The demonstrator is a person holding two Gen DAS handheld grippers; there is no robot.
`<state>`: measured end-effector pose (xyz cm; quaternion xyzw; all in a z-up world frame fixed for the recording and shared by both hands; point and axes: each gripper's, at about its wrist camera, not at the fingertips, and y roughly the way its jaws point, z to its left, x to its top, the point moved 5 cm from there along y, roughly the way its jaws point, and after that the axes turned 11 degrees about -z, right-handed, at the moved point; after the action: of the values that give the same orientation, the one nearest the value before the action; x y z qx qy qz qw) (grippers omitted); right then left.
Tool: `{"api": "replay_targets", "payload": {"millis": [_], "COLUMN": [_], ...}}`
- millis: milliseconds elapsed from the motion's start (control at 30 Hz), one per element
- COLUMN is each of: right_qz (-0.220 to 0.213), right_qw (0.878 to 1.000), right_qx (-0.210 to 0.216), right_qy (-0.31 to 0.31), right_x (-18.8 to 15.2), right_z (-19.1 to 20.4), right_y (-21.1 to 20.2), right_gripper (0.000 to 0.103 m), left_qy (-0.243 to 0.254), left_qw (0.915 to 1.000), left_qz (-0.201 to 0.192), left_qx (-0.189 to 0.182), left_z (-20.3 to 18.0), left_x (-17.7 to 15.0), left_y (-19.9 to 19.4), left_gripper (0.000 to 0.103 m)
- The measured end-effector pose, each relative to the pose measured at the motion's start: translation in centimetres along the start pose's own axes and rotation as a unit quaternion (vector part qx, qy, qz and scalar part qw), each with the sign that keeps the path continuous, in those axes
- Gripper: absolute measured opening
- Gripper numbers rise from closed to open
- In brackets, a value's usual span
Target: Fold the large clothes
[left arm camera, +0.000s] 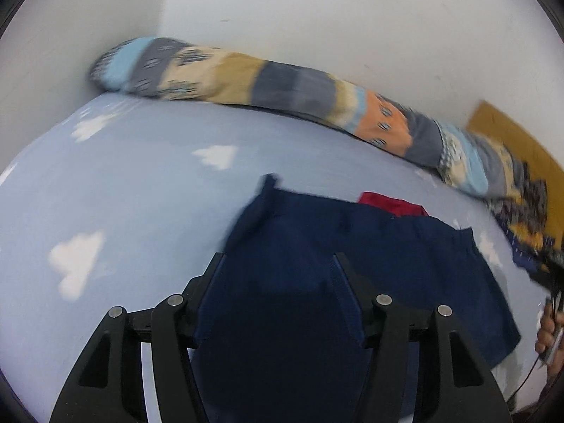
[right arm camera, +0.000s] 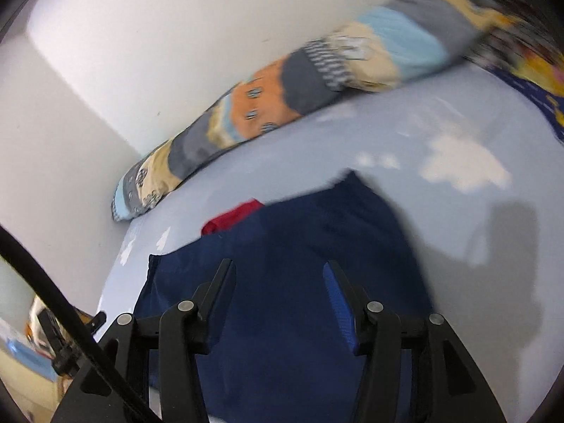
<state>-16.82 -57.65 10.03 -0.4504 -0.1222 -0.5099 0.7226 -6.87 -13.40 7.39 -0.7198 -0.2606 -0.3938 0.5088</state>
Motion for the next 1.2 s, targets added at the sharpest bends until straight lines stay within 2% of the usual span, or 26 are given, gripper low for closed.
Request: {"api": "replay_targets", "payload": {"millis": [100,167,233,333,367,400,433,500,567,633,700,833,967,1067,1100,1200], "right_qz": [0.012,0.024,0.029,0.035,0.037,0.038,0.043,0.043,0.038,0.036,0.039,0.072,0.104,0.129,0.143,0.174], "right_qw": [0.999,0.998,0.997,0.995,0.994,0.992,0.991,0.991,0.992,0.995,0.996,0.996,0.992,0.986,0.983,0.978], "right_qx": [-0.010,-0.030,-0.053,-0.094,-0.105,-0.113,-0.111,-0.096,-0.088,-0.073,-0.064,-0.040,-0.016,0.032,0.040,0.027], "right_qy": [-0.032,-0.045,-0.043,0.006,0.023,0.039,0.062,0.084,0.080,0.061,0.045,0.013,-0.072,-0.103,-0.111,-0.113], "right_x": [0.5,0.6,1.0,1.8,1.8,1.8,1.6,1.5,1.5,1.0,-0.1,-4.5,-10.3,-14.2,-15.6,-18.2], "right_z": [1.4,0.7,-1.2,-6.3,-7.7,-8.8,-10.2,-10.8,-9.8,-7.5,-5.3,-0.6,5.0,8.1,8.7,7.6], "right_y": [6.0,8.9,11.3,12.8,13.0,13.2,13.2,12.5,11.2,9.3,7.8,5.0,2.5,1.7,1.8,1.7], "right_gripper": [0.055,0.055,0.055,0.055,0.051,0.039,0.028,0.028,0.030,0.040,0.045,0.046,0.046,0.046,0.046,0.045], "left_qy": [0.033,0.037,0.020,-0.027,-0.042,-0.054,-0.056,-0.049,-0.047,-0.040,-0.028,0.012,0.040,0.066,0.074,0.107], "left_qw": [0.9993,0.9989,0.9982,0.9947,0.9936,0.9939,0.9938,0.9946,0.9963,0.9976,0.9985,0.9990,0.9965,0.9937,0.9924,0.9869], "left_qz": [0.017,0.030,0.054,0.092,0.100,0.094,0.093,0.087,0.071,0.057,0.046,0.042,0.071,0.086,0.095,0.116], "left_qx": [0.000,0.001,0.020,0.037,0.032,0.024,0.023,0.027,0.016,0.006,-0.003,-0.005,-0.017,-0.030,-0.026,0.034], "left_z": [-2.6,-2.9,-1.6,1.7,2.7,3.0,2.9,2.1,1.0,-0.4,-1.9,-5.0,-8.6,-10.0,-9.7,-6.7], "left_x": [0.7,0.8,0.8,-0.1,-0.4,-0.4,-0.3,0.1,0.5,-0.1,-1.0,-3.8,-7.4,-9.7,-10.4,-12.6], "left_y": [5.8,9.2,12.4,16.3,17.1,17.1,17.1,16.1,14.1,11.4,8.9,4.5,1.3,0.3,0.4,0.7], "left_gripper": [0.059,0.059,0.059,0.059,0.058,0.058,0.058,0.058,0.059,0.062,0.064,0.066,0.067,0.067,0.067,0.067]}}
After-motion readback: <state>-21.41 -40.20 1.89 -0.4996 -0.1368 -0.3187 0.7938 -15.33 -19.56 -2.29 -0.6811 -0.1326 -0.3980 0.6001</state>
